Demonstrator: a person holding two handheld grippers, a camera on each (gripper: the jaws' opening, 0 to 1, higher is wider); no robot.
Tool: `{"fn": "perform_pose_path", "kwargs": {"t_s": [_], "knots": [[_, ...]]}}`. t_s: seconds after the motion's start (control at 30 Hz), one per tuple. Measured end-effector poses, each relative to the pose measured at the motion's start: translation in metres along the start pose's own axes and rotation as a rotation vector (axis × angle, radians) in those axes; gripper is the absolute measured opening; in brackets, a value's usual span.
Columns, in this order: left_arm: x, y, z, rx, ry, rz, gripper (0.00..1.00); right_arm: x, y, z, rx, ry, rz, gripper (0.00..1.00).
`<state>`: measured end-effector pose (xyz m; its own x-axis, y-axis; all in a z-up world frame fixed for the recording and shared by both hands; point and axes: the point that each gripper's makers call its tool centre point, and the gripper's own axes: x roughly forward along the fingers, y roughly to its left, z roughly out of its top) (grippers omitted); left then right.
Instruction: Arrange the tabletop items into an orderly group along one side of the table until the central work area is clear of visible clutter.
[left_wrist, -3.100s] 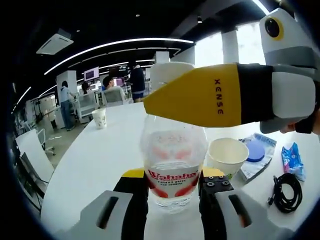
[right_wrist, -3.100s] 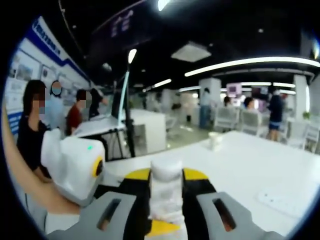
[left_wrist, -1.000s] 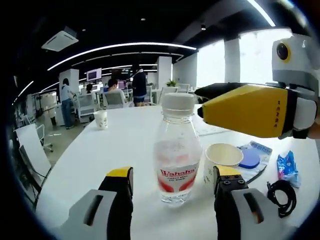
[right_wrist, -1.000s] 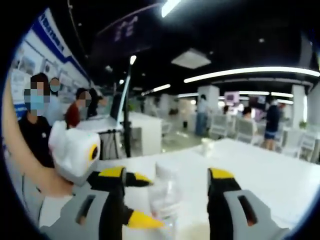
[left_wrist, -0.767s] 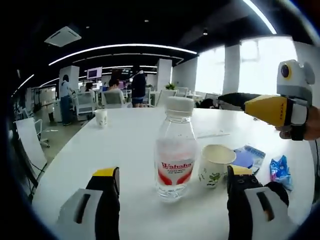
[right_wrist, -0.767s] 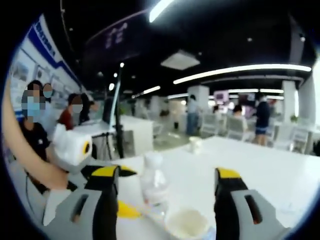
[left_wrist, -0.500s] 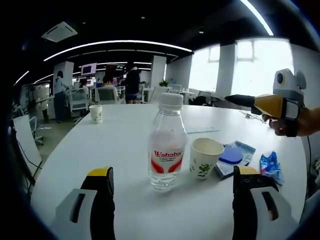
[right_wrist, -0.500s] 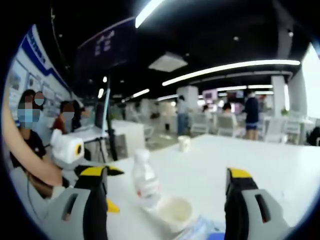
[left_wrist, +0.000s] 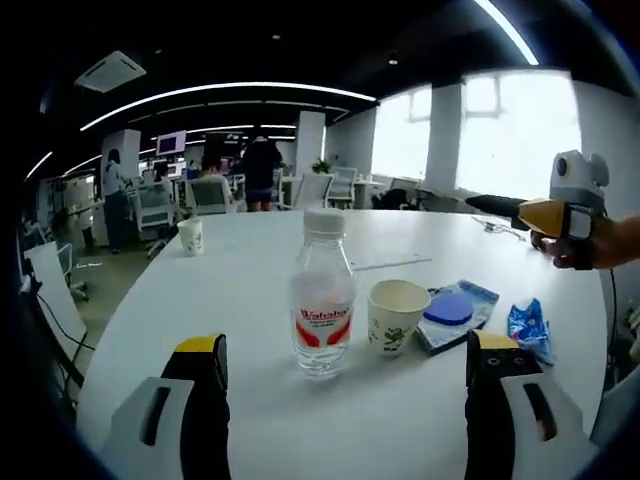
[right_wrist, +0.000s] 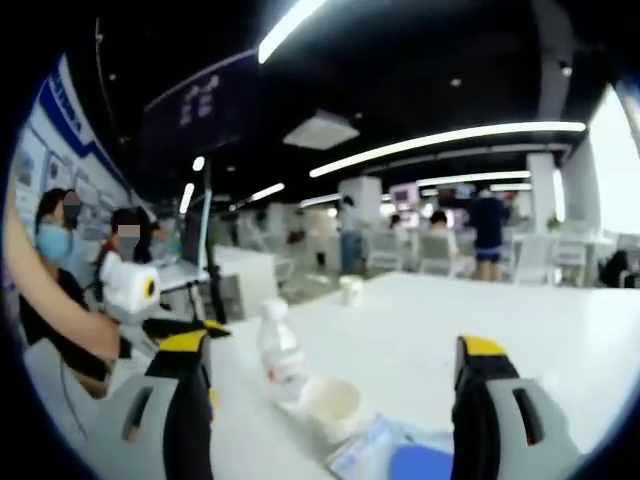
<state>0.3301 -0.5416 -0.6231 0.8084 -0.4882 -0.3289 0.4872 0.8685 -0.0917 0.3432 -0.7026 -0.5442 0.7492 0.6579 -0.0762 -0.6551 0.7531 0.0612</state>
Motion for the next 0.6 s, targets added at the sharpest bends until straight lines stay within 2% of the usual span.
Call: {"fn": "perform_pose_path", "kwargs": {"t_s": [0.23, 0.6], "knots": [[-0.012, 0.000, 0.009, 0.021, 0.000, 0.002, 0.99, -0.033, -0.015, -0.001, -0.010, 0.014, -0.048, 0.99], [-0.025, -0.013, 0.005, 0.050, 0.036, -0.007, 0.99, -0.089, -0.039, -0.008, -0.003, 0.037, -0.122, 0.96]]}}
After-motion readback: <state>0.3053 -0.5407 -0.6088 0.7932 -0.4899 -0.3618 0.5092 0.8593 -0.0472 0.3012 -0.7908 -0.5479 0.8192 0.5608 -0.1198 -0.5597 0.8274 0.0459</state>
